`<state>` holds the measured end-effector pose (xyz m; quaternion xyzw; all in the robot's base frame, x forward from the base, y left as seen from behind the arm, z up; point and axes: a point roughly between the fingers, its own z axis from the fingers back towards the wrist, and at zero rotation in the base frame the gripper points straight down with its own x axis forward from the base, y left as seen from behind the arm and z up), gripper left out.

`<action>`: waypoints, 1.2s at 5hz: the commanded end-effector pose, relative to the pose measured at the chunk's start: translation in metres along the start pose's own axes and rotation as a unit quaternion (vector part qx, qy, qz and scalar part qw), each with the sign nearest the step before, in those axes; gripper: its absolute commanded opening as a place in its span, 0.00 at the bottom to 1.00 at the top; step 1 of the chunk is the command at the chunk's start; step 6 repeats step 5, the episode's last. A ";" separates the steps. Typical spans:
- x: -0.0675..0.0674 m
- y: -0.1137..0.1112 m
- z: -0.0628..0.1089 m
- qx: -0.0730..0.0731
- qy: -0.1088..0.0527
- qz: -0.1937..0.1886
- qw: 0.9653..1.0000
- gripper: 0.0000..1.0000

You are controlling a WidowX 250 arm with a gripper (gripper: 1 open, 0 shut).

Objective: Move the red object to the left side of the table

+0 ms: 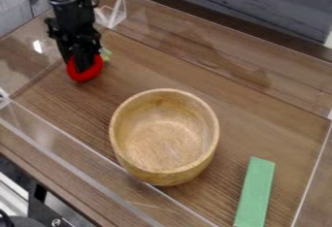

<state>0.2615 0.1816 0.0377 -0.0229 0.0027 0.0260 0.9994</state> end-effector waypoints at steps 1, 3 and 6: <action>0.007 0.010 0.011 0.013 -0.019 0.005 1.000 1.00; 0.012 0.011 0.005 0.010 -0.011 -0.001 1.000 1.00; 0.018 0.010 -0.002 0.008 -0.006 -0.014 1.000 1.00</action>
